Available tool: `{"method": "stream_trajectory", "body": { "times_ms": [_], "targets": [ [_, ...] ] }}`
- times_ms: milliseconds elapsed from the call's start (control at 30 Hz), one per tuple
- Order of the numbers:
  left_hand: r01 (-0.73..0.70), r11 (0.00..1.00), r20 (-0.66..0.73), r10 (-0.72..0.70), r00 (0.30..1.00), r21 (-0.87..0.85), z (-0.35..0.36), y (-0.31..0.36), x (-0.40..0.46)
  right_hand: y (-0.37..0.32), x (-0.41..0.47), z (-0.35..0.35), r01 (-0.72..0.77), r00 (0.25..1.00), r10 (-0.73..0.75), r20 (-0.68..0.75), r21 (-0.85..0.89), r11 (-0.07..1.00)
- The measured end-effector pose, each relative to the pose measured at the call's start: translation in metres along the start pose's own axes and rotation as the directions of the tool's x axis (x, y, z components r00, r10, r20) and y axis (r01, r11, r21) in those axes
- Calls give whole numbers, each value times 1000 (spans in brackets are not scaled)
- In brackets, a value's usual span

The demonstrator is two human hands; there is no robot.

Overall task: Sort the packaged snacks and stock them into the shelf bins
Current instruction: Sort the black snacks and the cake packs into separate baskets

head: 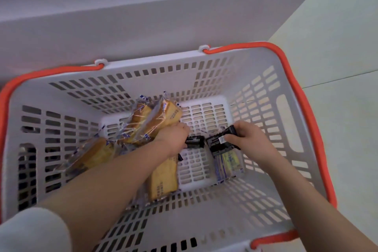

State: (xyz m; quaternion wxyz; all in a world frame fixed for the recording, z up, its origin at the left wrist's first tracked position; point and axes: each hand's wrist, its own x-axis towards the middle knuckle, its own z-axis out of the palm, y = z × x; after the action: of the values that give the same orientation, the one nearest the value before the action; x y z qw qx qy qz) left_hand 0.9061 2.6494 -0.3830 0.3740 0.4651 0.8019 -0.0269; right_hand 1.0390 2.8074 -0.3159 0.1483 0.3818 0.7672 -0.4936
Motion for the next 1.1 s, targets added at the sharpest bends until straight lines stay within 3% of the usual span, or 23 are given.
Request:
{"method": "stream_trajectory", "body": {
  "times_ms": [133,233,333,433,567,733,900,1000,1100],
  "targets": [
    [15,921,-179,-91,980,-389,-11,-9,-26,-12,-4,8,42,985,-30,168,-67,997],
    [-21,775,-155,-100,983,-632,-18,-14,-45,-24,-3,22,56,982,-56,180,5,998],
    [-28,662,-123,-98,988,-749,-20,-22,-61,-35,0,40,53,984,-70,162,107,993],
    [-41,650,-114,-70,991,-759,-22,-33,-73,-43,0,62,-21,985,-35,168,321,947],
    [6,734,-152,-148,977,-679,-6,-50,-87,-48,-1,87,-125,964,9,266,420,899],
    [81,556,-51,-218,975,-827,10,-61,-106,-50,-2,102,-211,893,6,450,407,889],
    [80,734,-124,-220,968,-674,12,-49,-106,-61,-4,116,-402,912,248,327,595,696],
    [77,752,-169,-245,955,-655,18,-41,-102,-74,-9,127,-458,885,245,397,639,618],
    [104,704,-181,-318,931,-703,21,-43,-97,-83,-8,132,-345,921,146,361,583,735]
  ]
}}
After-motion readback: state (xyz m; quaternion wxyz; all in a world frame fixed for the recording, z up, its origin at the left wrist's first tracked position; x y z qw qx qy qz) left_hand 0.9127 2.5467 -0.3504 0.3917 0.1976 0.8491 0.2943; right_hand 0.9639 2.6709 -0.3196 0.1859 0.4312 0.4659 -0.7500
